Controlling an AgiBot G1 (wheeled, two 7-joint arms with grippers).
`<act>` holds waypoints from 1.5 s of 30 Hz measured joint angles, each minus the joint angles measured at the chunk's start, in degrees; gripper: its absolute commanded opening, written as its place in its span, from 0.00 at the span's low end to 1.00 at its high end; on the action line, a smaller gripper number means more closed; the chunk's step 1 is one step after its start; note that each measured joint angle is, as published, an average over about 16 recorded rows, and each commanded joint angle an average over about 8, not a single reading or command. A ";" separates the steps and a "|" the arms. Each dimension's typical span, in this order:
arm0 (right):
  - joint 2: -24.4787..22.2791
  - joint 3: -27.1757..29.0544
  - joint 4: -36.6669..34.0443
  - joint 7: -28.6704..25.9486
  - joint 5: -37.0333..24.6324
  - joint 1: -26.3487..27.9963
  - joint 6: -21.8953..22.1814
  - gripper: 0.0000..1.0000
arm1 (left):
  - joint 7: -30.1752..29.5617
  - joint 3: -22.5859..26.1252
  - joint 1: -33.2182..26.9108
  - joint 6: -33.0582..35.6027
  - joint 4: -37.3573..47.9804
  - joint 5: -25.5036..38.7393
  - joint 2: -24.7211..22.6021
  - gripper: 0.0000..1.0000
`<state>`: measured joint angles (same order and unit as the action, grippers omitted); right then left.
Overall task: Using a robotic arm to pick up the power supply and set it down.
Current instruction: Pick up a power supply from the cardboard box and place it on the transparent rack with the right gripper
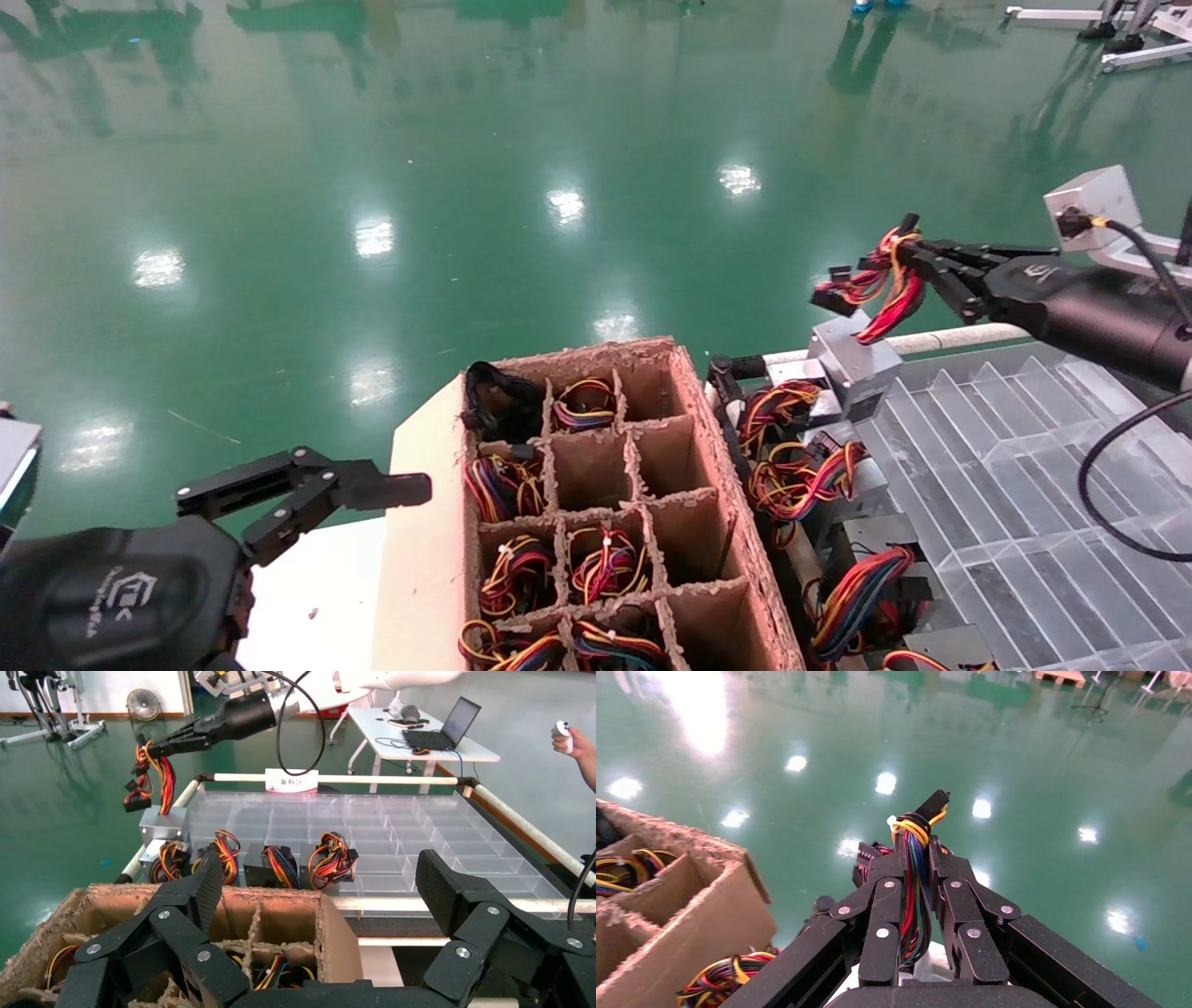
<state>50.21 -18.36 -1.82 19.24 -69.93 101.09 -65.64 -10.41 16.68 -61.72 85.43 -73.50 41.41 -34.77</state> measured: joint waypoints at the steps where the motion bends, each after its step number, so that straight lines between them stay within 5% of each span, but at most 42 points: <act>1: 0.07 0.04 -0.09 -0.30 0.05 -0.15 -0.13 0.00 | 0.00 0.00 0.00 0.00 0.00 0.00 0.00 1.00; 21: -0.52 4.98 -2.14 -3.57 7.14 -7.38 0.80 0.00 | 0.04 0.07 -0.02 -0.03 0.00 -0.05 0.03 1.00; 33: -0.01 8.21 -2.26 -2.35 12.15 -13.20 10.12 0.02 | 0.06 0.11 -0.02 -0.05 0.00 -0.08 0.05 1.00; 34: 0.08 8.32 -2.20 -2.27 12.34 -13.47 10.96 0.08 | 0.06 0.12 -0.03 -0.05 0.00 -0.08 0.05 1.00; 41: 0.72 8.79 -1.49 -1.90 13.20 -14.70 15.35 0.93 | 0.07 0.14 -0.02 -0.06 0.01 -0.09 0.06 1.00; 42: 0.76 8.83 -1.39 -1.88 13.27 -14.80 15.60 1.00 | 0.07 0.15 -0.02 -0.07 0.01 -0.09 0.06 1.00; 45: 0.85 8.91 -1.17 -1.85 13.41 -15.00 16.00 1.00 | 0.07 0.16 -0.02 -0.07 0.01 -0.10 0.06 1.00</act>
<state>51.06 -9.45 -2.99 17.38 -56.53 86.09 -49.65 -10.34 16.83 -61.74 85.36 -73.49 41.31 -34.71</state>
